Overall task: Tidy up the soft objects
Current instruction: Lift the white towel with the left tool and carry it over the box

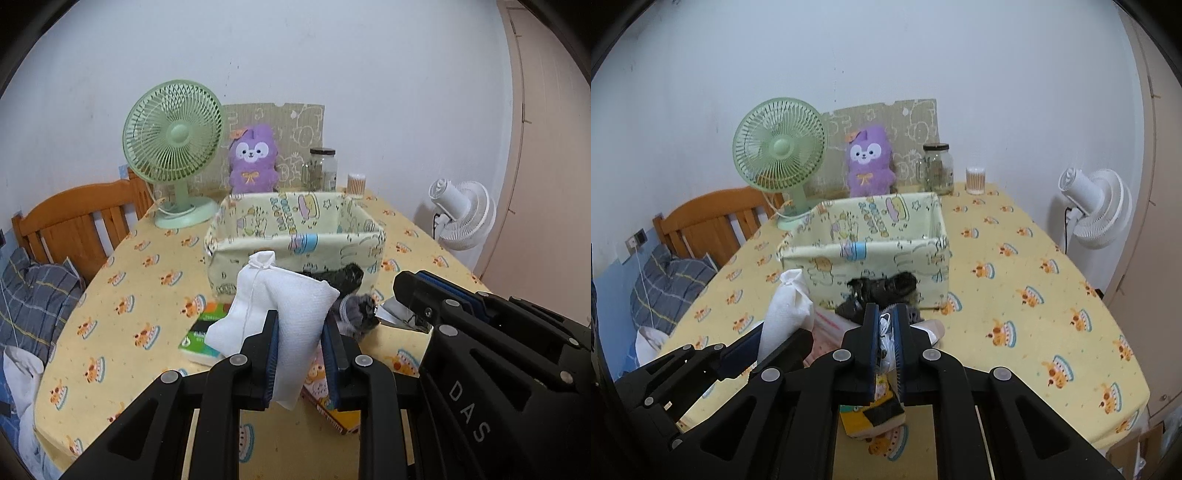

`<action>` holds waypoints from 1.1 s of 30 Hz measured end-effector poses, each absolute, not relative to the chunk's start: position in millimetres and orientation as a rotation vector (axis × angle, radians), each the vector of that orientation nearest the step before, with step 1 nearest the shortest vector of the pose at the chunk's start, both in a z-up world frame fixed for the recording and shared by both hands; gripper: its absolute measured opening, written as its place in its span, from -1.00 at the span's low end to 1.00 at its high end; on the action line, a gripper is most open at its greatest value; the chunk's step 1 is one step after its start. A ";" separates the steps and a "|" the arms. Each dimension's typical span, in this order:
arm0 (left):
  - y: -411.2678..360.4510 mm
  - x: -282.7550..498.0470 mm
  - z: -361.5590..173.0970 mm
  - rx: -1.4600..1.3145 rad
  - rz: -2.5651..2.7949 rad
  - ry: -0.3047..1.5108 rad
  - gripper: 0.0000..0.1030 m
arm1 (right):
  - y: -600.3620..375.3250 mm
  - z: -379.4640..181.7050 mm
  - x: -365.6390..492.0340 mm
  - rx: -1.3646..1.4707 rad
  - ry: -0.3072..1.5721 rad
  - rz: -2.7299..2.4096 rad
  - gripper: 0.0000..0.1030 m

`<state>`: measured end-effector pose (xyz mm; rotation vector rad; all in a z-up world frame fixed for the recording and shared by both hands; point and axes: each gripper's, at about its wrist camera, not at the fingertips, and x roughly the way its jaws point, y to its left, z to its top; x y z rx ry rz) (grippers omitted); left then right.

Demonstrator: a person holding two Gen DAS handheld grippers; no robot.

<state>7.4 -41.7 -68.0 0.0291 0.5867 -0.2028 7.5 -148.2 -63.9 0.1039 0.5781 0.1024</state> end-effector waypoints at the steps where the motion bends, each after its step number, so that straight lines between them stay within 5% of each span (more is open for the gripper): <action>1: -41.5 8.0 -65.5 0.029 -0.202 0.583 -0.60 | -148.4 -62.2 7.9 0.104 0.575 0.102 -0.79; 33: -43.0 36.8 -3.8 0.019 -0.209 0.489 -0.60 | -152.6 3.4 33.0 0.087 0.479 0.100 -0.80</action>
